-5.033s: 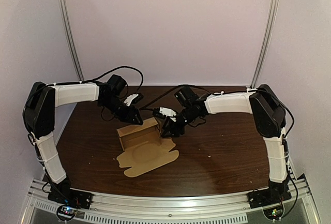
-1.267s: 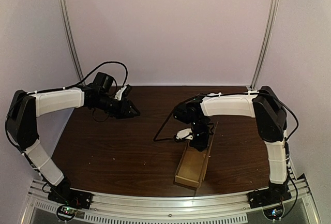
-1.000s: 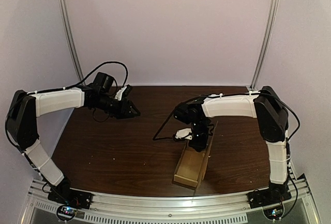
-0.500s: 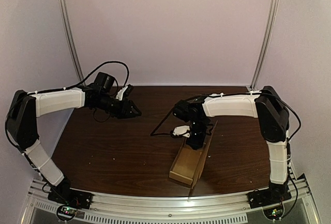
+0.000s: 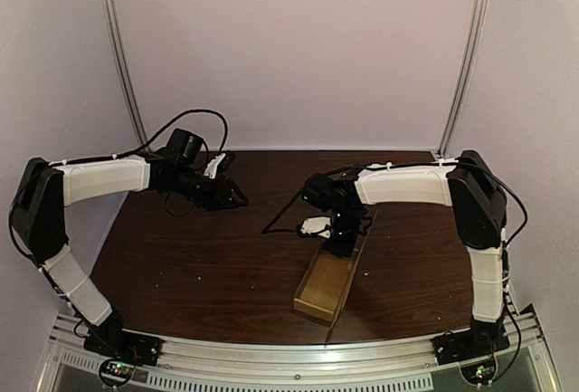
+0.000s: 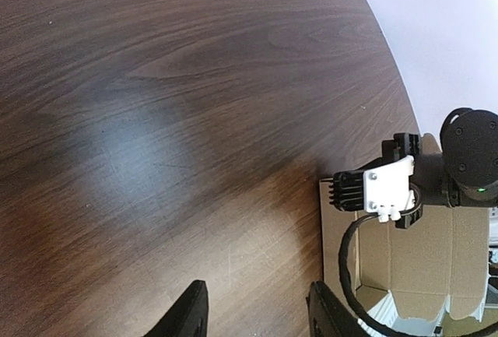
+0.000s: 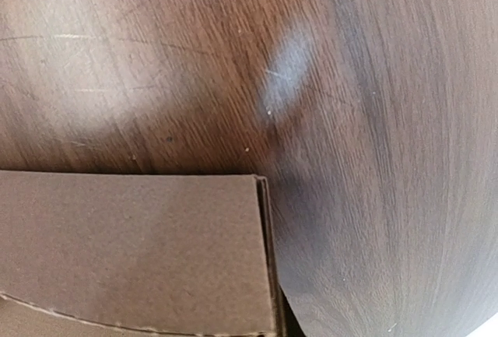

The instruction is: Fold the paper box

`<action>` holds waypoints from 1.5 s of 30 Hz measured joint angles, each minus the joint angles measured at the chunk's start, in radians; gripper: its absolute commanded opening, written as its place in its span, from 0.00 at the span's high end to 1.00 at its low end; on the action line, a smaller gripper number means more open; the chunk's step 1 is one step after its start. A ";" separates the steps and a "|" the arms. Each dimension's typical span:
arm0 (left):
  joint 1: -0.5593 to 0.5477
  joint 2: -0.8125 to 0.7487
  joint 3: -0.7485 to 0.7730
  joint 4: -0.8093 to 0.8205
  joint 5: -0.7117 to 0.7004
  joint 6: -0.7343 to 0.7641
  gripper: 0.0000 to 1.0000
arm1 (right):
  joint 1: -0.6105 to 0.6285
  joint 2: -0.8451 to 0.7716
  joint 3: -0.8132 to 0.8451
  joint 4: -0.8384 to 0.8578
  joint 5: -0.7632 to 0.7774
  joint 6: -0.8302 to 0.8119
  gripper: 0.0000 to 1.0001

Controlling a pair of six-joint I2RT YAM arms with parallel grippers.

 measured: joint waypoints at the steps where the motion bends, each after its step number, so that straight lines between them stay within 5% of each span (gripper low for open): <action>1: -0.003 0.000 -0.005 0.003 -0.008 -0.001 0.53 | 0.000 -0.003 -0.003 0.003 -0.001 -0.002 0.95; 13: -0.219 0.116 -0.100 0.251 -0.130 -0.153 0.52 | 0.000 -0.285 0.029 0.043 -0.124 -0.049 0.93; 20: -0.319 0.219 -0.101 0.465 -0.134 -0.301 0.53 | 0.000 -0.298 0.029 0.090 -0.133 -0.058 0.92; 45: -0.361 0.303 -0.109 0.840 -0.042 -0.697 0.57 | -0.002 -0.248 -0.002 0.285 0.270 -0.076 0.87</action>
